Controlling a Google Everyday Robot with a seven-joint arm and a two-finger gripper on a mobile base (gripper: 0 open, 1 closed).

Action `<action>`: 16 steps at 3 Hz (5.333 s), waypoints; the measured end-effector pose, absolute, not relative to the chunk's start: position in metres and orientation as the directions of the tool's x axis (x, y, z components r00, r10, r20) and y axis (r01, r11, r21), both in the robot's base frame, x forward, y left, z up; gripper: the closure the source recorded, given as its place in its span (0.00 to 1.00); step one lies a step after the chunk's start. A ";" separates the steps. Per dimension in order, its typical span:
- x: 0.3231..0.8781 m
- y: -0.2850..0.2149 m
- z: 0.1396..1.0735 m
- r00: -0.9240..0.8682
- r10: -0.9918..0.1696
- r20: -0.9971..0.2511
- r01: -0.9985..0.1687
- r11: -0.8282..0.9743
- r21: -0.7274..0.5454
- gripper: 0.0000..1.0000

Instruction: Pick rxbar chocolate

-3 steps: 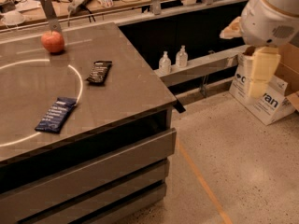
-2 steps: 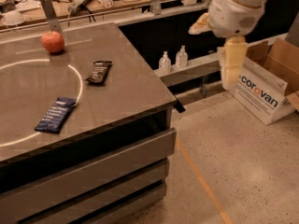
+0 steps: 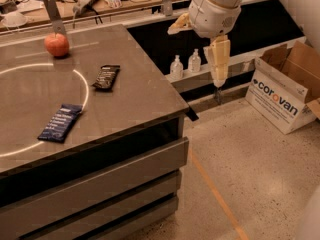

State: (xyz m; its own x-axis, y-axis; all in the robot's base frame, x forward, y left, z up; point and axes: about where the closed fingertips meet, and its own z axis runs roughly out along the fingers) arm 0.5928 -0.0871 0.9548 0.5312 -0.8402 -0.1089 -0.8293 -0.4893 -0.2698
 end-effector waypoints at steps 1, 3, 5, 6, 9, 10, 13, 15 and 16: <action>0.598 -0.084 0.955 0.535 -0.838 -0.107 -0.823 -0.489 -0.289 0.00; 0.603 -0.013 0.978 0.820 -0.570 0.041 -0.534 -0.790 -0.302 0.00; 0.621 0.073 0.966 0.975 -0.178 0.134 -0.142 -0.960 -0.240 0.00; 0.637 0.102 0.952 0.989 -0.055 0.138 -0.022 -0.972 -0.233 0.00; 0.690 0.155 0.875 0.998 -0.050 0.032 -0.042 -0.974 -0.221 0.00; 0.693 0.162 0.853 0.996 -0.085 -0.004 -0.085 -0.978 -0.190 0.00; 0.699 0.160 0.837 0.991 -0.134 -0.014 -0.135 -0.982 -0.130 0.62; 0.681 0.143 0.872 0.990 -0.143 0.017 -0.138 -0.976 -0.166 1.00; 0.655 0.126 0.921 0.987 -0.160 0.015 -0.151 -0.957 -0.248 1.00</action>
Offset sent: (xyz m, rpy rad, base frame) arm 0.0019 0.0618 0.0258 -0.1401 -0.1359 0.4761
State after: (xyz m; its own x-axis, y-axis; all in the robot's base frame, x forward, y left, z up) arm 0.6549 0.1264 0.9211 0.9870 -0.1600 0.0147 -0.1514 -0.9568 -0.2481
